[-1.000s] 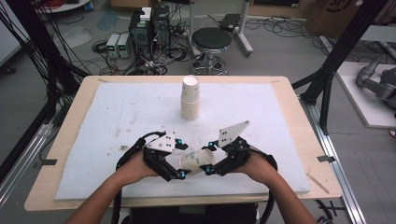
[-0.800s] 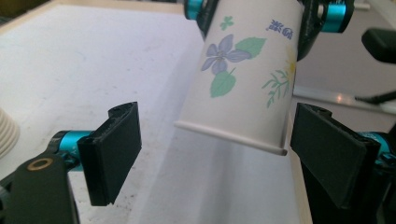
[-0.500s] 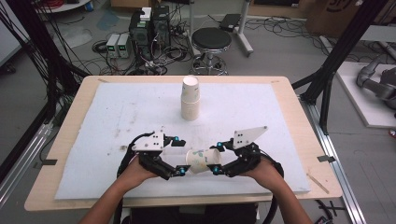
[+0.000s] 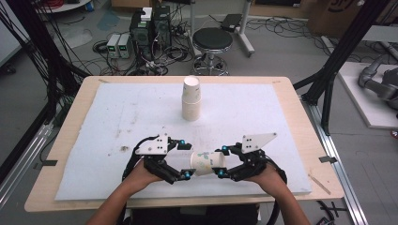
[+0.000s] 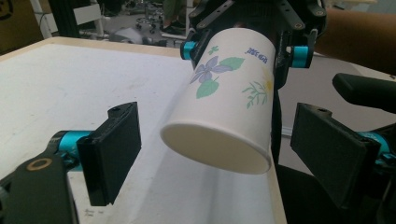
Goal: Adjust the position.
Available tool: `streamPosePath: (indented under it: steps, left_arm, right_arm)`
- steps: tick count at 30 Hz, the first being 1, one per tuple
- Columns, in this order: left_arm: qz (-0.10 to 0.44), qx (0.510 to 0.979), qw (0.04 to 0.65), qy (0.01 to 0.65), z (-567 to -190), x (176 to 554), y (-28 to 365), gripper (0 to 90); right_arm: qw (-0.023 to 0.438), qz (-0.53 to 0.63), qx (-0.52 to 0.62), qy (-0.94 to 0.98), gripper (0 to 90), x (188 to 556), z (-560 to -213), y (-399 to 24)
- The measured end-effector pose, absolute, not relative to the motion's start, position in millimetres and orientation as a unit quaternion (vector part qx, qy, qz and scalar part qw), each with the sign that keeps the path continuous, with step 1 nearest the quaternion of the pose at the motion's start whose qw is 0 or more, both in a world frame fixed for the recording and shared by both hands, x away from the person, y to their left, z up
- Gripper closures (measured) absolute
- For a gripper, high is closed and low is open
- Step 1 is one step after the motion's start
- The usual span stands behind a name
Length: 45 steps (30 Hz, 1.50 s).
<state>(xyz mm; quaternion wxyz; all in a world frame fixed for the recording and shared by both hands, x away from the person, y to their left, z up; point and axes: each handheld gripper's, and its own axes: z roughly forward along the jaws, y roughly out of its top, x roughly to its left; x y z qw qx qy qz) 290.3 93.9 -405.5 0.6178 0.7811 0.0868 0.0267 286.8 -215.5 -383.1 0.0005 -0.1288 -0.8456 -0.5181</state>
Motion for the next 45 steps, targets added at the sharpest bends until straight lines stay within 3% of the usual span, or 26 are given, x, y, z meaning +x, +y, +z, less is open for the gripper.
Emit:
streamPosePath:
  steps: [25,33,45]
  left_arm:
    - [0.009,0.764,0.64,0.079,-411.4,288.7,86.8,16.7]
    - [0.009,0.757,0.651,0.063,-409.9,288.7,89.8,26.5]
    - [0.011,0.76,0.647,0.056,-406.4,288.1,93.1,31.8]
  right_arm:
    - [0.045,-0.565,-0.125,-0.814,36.8,289.9,-381.5,-214.5]
    - [0.071,-0.578,-0.132,-0.802,37.1,292.4,-386.3,-216.1]
    - [0.08,-0.575,-0.136,-0.803,36.9,292.9,-388.3,-215.1]
